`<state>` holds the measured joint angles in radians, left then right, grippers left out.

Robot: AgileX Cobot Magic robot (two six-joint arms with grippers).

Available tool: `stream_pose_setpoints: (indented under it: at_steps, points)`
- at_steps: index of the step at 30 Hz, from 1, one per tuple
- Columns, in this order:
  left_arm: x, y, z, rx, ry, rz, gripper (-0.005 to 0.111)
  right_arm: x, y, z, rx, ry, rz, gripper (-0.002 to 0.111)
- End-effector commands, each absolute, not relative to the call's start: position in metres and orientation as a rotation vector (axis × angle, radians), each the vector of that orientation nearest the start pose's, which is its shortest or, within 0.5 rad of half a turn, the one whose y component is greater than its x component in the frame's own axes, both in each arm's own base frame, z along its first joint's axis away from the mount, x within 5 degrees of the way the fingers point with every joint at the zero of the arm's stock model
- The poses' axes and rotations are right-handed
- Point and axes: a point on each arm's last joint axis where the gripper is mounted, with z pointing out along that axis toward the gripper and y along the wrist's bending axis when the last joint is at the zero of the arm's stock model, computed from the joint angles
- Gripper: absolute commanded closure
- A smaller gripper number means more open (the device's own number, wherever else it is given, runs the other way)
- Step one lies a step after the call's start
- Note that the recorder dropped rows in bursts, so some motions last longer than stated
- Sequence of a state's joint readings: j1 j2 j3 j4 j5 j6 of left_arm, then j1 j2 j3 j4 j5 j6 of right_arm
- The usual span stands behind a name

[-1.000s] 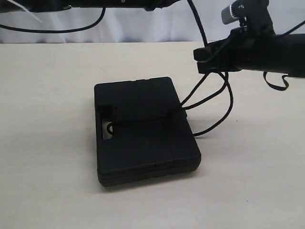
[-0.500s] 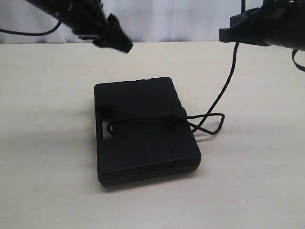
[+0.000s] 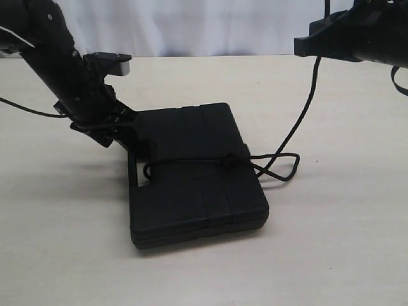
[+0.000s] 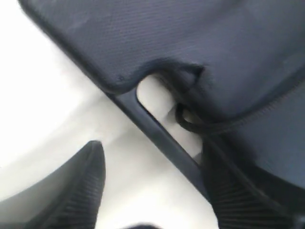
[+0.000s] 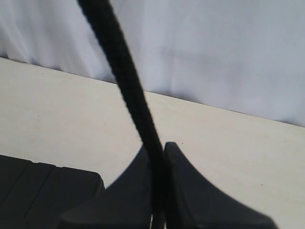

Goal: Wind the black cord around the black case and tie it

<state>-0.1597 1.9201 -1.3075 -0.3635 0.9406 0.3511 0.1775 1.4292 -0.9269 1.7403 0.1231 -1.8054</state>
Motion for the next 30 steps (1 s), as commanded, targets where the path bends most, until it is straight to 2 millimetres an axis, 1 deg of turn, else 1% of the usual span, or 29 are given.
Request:
stream_pose_setpoints:
  at_steps: [1,4,8,10,13,15,16,17,19,22,26,28,30]
  points:
    - [0.367,-0.090,0.165,0.356,2.984,-0.492,0.050,0.313,0.067,0.294,-0.308,1.936,0.202,0.104]
    - [0.367,-0.095,0.153,0.328,3.022,-0.515,0.052,0.313,0.067,0.294,-0.308,1.936,0.202,0.104]
    - [0.372,-0.099,0.136,0.200,3.046,-0.515,0.065,0.313,0.067,0.294,-0.308,1.936,0.202,0.104]
    - [0.374,-0.099,0.133,0.171,3.032,-0.506,0.072,0.313,0.067,0.294,-0.308,1.936,0.202,0.104]
    - [0.377,-0.101,0.133,0.131,3.006,-0.532,0.088,0.313,0.067,0.294,-0.288,1.940,0.215,0.104]
    - [0.381,-0.099,0.139,0.044,2.958,-0.585,0.101,0.314,0.066,0.294,-0.280,1.943,0.207,0.104]
    - [0.382,-0.097,0.144,0.011,2.933,-0.607,0.105,0.314,0.064,0.295,-0.265,1.944,0.184,0.104]
    - [0.384,-0.094,0.150,-0.012,2.906,-0.624,0.107,0.313,0.059,0.297,-0.242,1.942,0.157,0.104]
    - [0.385,-0.086,0.162,-0.028,2.866,-0.613,0.107,0.311,0.048,0.305,-0.210,1.920,0.150,0.104]
    - [0.386,-0.071,0.177,-0.071,2.827,-0.606,0.107,0.307,0.025,0.319,-0.112,1.875,0.175,0.104]
    - [0.385,-0.052,0.182,-0.125,2.835,-0.614,0.107,0.299,-0.013,0.332,0.031,1.827,0.154,0.104]
    - [0.385,-0.048,0.182,-0.135,2.846,-0.617,0.107,0.295,-0.029,0.336,0.088,1.812,0.121,0.104]
    - [0.384,-0.046,0.181,-0.112,2.860,-0.590,0.107,0.293,-0.047,0.335,0.147,1.810,0.072,0.104]
